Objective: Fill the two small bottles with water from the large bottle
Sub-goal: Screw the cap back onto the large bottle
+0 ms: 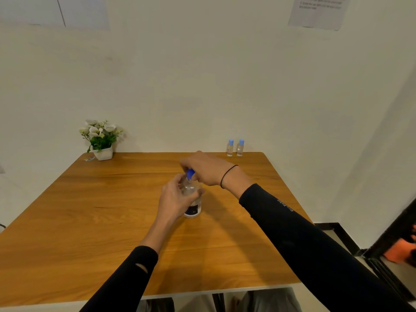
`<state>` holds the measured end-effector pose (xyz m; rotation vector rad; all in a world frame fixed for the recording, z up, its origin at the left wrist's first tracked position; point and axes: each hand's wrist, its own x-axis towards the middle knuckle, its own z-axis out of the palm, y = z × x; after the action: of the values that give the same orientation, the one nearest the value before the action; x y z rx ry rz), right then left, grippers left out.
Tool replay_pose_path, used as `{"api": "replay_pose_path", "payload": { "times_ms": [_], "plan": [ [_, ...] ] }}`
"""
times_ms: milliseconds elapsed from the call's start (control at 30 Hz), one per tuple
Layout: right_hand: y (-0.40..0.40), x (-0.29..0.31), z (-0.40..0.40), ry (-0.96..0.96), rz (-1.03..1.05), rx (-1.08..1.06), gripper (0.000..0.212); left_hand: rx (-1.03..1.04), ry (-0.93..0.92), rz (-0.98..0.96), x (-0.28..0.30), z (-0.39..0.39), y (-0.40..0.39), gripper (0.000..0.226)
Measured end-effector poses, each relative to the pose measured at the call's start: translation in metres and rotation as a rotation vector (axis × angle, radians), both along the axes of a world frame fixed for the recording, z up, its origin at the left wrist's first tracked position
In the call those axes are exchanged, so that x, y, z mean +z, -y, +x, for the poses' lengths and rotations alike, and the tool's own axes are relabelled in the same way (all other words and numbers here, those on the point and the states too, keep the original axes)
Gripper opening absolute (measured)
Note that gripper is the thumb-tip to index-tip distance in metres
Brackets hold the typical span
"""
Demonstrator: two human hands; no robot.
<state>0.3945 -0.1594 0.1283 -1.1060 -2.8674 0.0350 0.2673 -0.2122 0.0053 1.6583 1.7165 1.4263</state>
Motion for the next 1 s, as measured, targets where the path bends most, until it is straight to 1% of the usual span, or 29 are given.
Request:
{"api": "replay_pose_path", "payload": {
  "times_ms": [33, 67, 133, 200, 233, 333, 367, 400, 467, 500, 567, 600, 633, 700, 733, 800, 867, 933, 1000],
  "plan": [
    [0.001, 0.001, 0.0, 0.022, 0.033, -0.008, 0.01, 0.0, 0.002, 0.0, 0.0, 0.0, 0.0, 0.063],
    [0.0, -0.001, 0.0, 0.034, 0.076, -0.039, 0.011, -0.002, 0.004, 0.001, 0.0, 0.001, 0.0, 0.062],
    [-0.003, -0.004, -0.001, 0.078, 0.16, -0.098, 0.025, -0.005, 0.012, 0.008, 0.0, 0.002, 0.002, 0.057],
    [-0.004, -0.007, -0.001, 0.106, 0.176, -0.097, 0.032, -0.005, 0.02, 0.014, 0.0, 0.002, 0.003, 0.054],
    [-0.004, -0.007, 0.0, 0.085, 0.136, -0.081, 0.036, -0.007, 0.024, 0.011, -0.001, 0.002, 0.002, 0.055],
    [-0.002, 0.0, 0.005, -0.036, -0.073, 0.009, 0.048, -0.008, 0.017, 0.002, -0.001, 0.001, 0.0, 0.059],
    [-0.001, 0.001, 0.007, -0.036, -0.086, 0.034, 0.041, -0.009, 0.014, 0.002, -0.001, 0.0, 0.0, 0.059],
    [0.0, 0.002, 0.007, -0.025, -0.067, 0.041, 0.029, -0.01, 0.012, 0.003, -0.002, 0.0, 0.0, 0.059],
    [-0.001, 0.001, 0.005, -0.001, -0.01, 0.003, 0.012, -0.011, 0.006, -0.002, -0.002, 0.001, 0.001, 0.06],
    [-0.002, 0.001, 0.004, 0.011, 0.027, -0.026, 0.013, -0.009, 0.003, -0.005, -0.002, 0.001, 0.001, 0.061],
    [-0.003, 0.0, 0.002, 0.052, 0.113, -0.054, 0.026, -0.001, 0.001, -0.001, -0.002, 0.002, 0.002, 0.06],
    [-0.003, 0.001, 0.001, 0.059, 0.131, -0.052, 0.029, 0.0, 0.004, -0.002, -0.002, 0.003, 0.002, 0.06],
    [-0.004, 0.001, 0.001, 0.059, 0.125, -0.04, 0.029, -0.002, 0.007, -0.005, -0.002, 0.002, 0.002, 0.061],
    [-0.004, 0.003, 0.002, 0.04, 0.07, 0.01, 0.039, -0.002, 0.01, -0.014, -0.002, 0.002, 0.001, 0.067],
    [-0.003, 0.003, 0.003, 0.041, 0.047, 0.044, 0.04, 0.003, 0.012, -0.018, -0.002, 0.002, 0.0, 0.07],
    [0.0, 0.001, 0.001, 0.066, 0.04, 0.077, 0.022, 0.009, 0.01, -0.015, -0.003, 0.001, 0.001, 0.07],
    [-0.001, 0.002, 0.0, 0.086, 0.073, 0.02, 0.003, 0.007, 0.006, -0.006, -0.002, 0.003, 0.002, 0.067],
    [-0.003, 0.004, -0.002, 0.094, 0.108, -0.026, 0.018, 0.006, 0.013, 0.004, -0.002, 0.003, 0.003, 0.065],
    [-0.004, 0.004, -0.001, 0.089, 0.085, -0.007, 0.025, 0.005, 0.02, 0.006, -0.002, 0.002, 0.003, 0.066]
  ]
}}
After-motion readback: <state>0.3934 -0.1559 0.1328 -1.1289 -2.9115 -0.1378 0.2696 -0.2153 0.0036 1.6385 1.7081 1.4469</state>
